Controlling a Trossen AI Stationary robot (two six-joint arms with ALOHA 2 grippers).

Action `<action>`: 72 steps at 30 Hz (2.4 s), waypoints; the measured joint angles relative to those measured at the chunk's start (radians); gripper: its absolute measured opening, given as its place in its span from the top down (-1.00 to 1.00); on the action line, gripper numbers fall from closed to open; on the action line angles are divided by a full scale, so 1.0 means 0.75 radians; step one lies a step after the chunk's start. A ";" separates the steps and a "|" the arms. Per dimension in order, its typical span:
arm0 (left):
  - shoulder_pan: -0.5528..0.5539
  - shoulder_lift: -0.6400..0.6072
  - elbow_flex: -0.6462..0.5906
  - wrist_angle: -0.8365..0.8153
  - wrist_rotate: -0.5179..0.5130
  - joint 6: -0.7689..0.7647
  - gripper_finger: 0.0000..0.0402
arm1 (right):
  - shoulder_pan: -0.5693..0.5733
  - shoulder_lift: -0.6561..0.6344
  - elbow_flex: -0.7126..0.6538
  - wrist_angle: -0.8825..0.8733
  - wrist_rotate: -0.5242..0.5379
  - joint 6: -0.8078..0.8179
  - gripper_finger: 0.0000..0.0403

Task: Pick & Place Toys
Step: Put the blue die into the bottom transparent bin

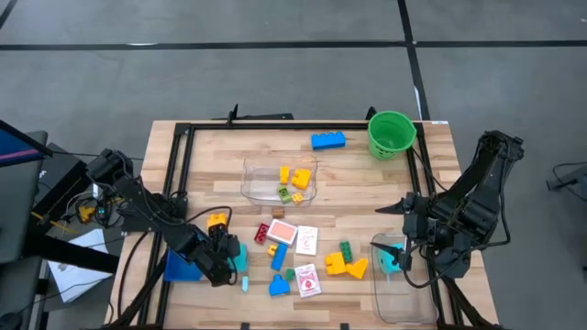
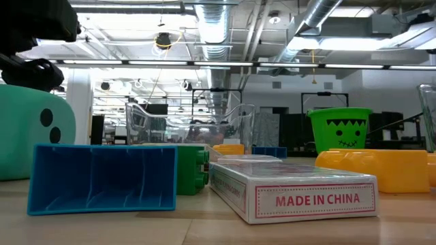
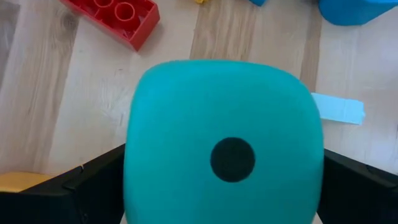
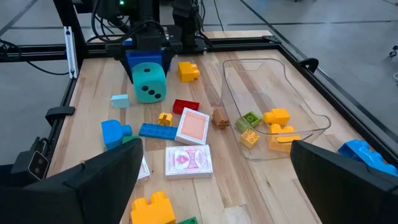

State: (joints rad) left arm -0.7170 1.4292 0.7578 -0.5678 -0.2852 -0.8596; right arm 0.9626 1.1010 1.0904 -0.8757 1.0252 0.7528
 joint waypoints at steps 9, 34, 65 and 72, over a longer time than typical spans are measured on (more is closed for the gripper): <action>0.007 0.000 -0.003 0.008 -0.006 -0.018 -0.86 | -0.039 0.000 0.000 -0.011 -0.004 -0.002 -0.98; 0.169 -0.378 -0.005 0.590 -0.658 0.214 -0.77 | -0.205 0.054 -0.002 -0.019 0.169 -0.496 -0.98; 0.828 0.208 -0.003 2.577 0.530 0.337 -0.77 | -0.247 0.262 0.000 1.334 0.174 -1.824 -0.98; 0.757 0.208 0.005 2.625 0.520 0.335 -0.76 | -0.336 0.263 0.000 1.483 -0.174 -1.936 -0.98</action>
State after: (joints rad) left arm -0.1492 1.5850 0.7618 1.4013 0.1051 -0.6081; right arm 0.7106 1.2980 1.0904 0.2364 0.8948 -0.6990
